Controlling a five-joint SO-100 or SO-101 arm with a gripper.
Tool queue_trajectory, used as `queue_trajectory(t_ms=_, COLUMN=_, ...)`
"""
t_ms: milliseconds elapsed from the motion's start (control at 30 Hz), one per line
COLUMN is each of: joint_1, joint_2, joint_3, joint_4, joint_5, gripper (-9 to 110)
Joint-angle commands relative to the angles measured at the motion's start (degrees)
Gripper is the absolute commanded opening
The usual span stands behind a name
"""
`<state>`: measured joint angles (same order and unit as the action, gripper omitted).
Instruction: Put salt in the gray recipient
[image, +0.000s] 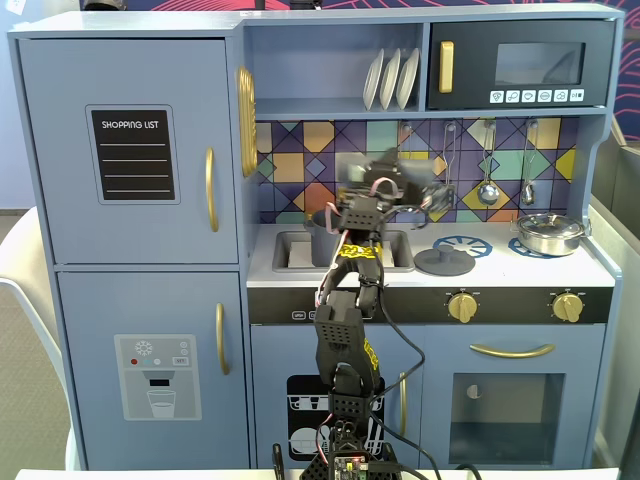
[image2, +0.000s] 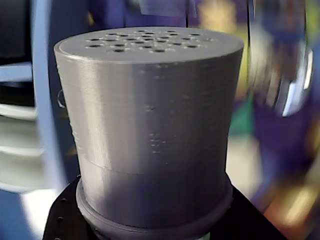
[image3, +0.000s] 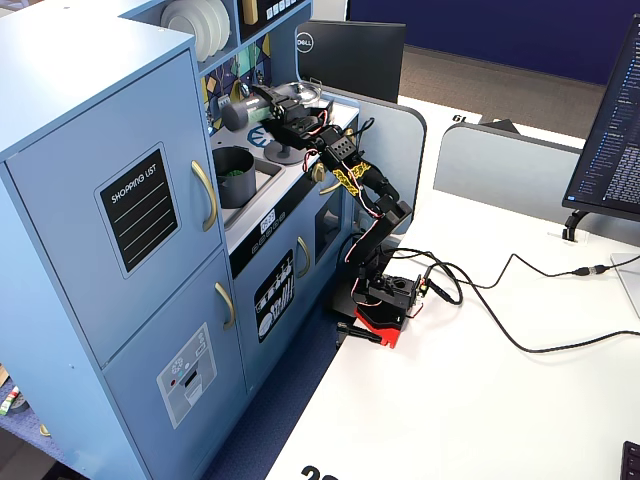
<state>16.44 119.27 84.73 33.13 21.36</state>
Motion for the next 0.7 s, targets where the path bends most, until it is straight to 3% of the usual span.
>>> queue_trajectory(t_ms=0, joint_1=-7.8, joint_2=-2.1, joint_3=-10.6, joint_4=3.3, joint_5=21.9, gripper=0)
queue_trajectory(t_ms=300, joint_1=-17.4, joint_2=-5.2, joint_3=-11.7, joint_4=-5.6, joint_5=52.5, gripper=0)
queue_trajectory(t_ms=433, joint_1=-18.8, joint_2=-5.4, joint_3=-11.4, joint_4=-8.3, joint_5=54.1, gripper=0)
queue_trajectory(t_ms=600, joint_1=-17.6, joint_2=-9.1, joint_3=-18.9, joint_4=13.0, joint_5=53.6, gripper=0)
queue_trajectory(t_ms=667, joint_1=-17.3, joint_2=-9.9, joint_3=-18.9, joint_4=16.2, joint_5=54.8, gripper=0)
